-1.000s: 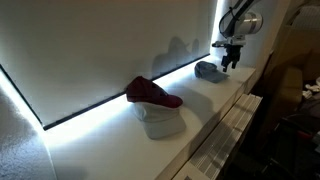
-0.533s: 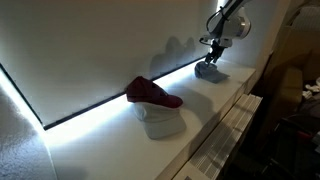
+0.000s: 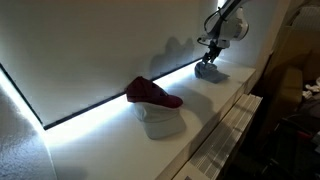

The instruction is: Put the white cap on the red cap

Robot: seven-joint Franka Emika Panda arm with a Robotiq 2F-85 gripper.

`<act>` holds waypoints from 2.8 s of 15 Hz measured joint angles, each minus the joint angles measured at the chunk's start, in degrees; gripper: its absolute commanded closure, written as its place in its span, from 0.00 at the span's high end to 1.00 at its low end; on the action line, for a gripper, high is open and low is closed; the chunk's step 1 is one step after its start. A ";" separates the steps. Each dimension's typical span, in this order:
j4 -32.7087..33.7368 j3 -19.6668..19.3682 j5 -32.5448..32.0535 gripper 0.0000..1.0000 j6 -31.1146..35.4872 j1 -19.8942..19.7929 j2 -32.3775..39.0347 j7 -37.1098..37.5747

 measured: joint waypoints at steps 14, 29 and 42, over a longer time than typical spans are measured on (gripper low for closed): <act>-0.41 -3.86 0.09 1.00 1.51 -2.09 5.19 2.29; -0.40 -4.05 0.07 0.67 2.30 -3.36 5.87 2.17; -0.95 -4.25 0.10 0.00 5.50 -4.63 4.52 1.63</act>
